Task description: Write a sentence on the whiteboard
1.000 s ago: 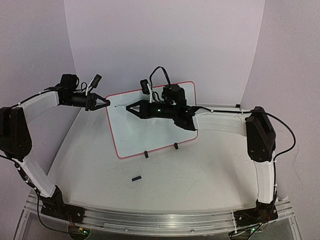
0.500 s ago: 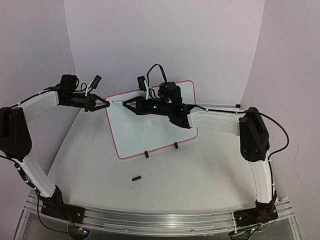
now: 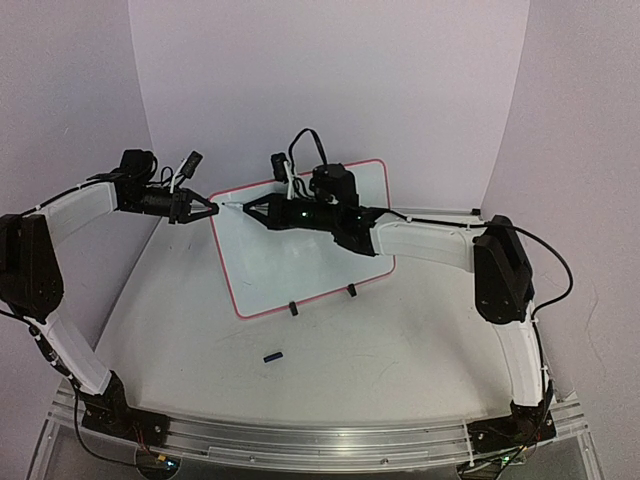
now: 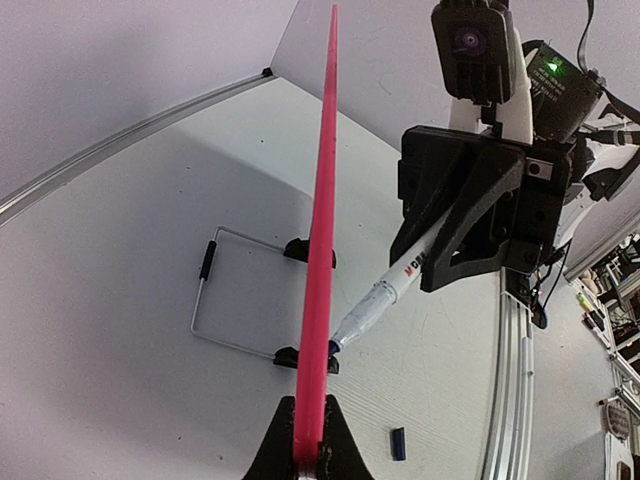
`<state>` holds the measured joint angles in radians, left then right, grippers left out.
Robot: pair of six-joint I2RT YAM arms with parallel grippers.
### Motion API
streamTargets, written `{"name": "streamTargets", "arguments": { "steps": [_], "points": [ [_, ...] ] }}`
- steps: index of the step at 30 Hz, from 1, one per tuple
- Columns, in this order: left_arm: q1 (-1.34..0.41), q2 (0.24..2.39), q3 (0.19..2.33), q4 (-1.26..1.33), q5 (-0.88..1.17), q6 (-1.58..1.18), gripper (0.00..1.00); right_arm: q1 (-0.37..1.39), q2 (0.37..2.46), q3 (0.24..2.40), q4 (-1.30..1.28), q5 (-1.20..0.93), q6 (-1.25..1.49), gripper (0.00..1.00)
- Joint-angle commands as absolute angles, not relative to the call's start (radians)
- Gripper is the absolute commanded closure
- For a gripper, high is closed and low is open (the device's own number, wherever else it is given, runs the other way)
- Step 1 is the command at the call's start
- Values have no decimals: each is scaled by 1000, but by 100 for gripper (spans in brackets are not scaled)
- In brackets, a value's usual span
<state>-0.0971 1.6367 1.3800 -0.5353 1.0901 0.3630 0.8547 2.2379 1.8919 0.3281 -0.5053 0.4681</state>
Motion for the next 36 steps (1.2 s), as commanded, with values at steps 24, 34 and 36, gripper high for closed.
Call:
{"name": "streamTargets", "arguments": {
  "steps": [24,34,36],
  "points": [
    [-104,1621,1388,-611,1038,388,100,855,2070,1622,568,-588,512,100],
    [-104,1619,1387,-609,1034,385,100,855,2101,1656,533,-488,505,100],
    [-104,1620,1387,-609,1035,385,100,855,2117,1673,514,-484,502,100]
  ]
}}
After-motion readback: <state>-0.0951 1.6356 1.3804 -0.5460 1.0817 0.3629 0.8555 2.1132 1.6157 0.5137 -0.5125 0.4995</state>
